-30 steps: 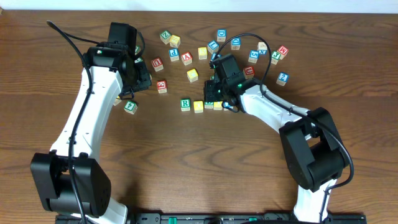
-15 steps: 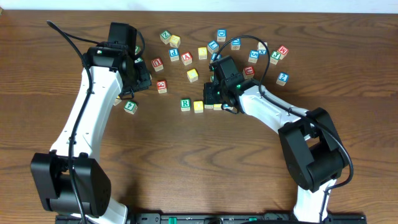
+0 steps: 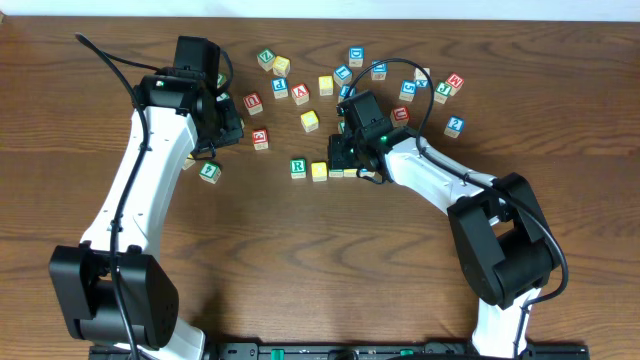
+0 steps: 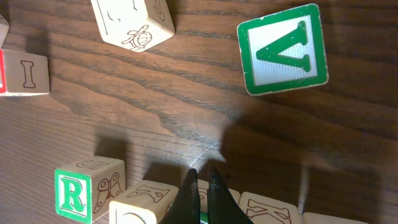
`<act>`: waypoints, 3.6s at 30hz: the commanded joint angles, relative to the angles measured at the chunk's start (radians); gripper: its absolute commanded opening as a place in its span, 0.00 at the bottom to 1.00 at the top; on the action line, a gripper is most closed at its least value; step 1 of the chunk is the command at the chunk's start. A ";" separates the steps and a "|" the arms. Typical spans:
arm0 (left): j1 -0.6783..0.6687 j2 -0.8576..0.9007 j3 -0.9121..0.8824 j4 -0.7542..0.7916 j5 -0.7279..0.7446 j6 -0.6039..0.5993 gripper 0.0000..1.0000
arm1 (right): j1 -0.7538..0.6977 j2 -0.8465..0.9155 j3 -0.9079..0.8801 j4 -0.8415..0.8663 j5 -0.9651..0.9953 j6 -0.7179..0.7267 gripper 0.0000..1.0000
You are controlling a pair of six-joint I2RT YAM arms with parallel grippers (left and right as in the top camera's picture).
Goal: Spell out ROBOT
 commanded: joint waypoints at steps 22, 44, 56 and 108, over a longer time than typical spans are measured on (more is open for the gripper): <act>-0.001 0.007 -0.004 -0.002 -0.010 -0.005 0.31 | 0.014 0.013 0.107 -0.011 -0.172 -0.076 0.06; 0.009 0.007 -0.004 -0.002 -0.017 -0.005 0.31 | 0.120 0.032 0.105 -0.125 -0.103 -0.056 0.03; 0.009 0.007 -0.004 -0.002 -0.016 -0.005 0.31 | 0.120 0.032 0.103 -0.150 -0.070 -0.056 0.05; 0.008 0.007 -0.004 -0.010 -0.016 -0.005 0.31 | 0.141 0.053 0.102 -0.134 -0.008 -0.038 0.05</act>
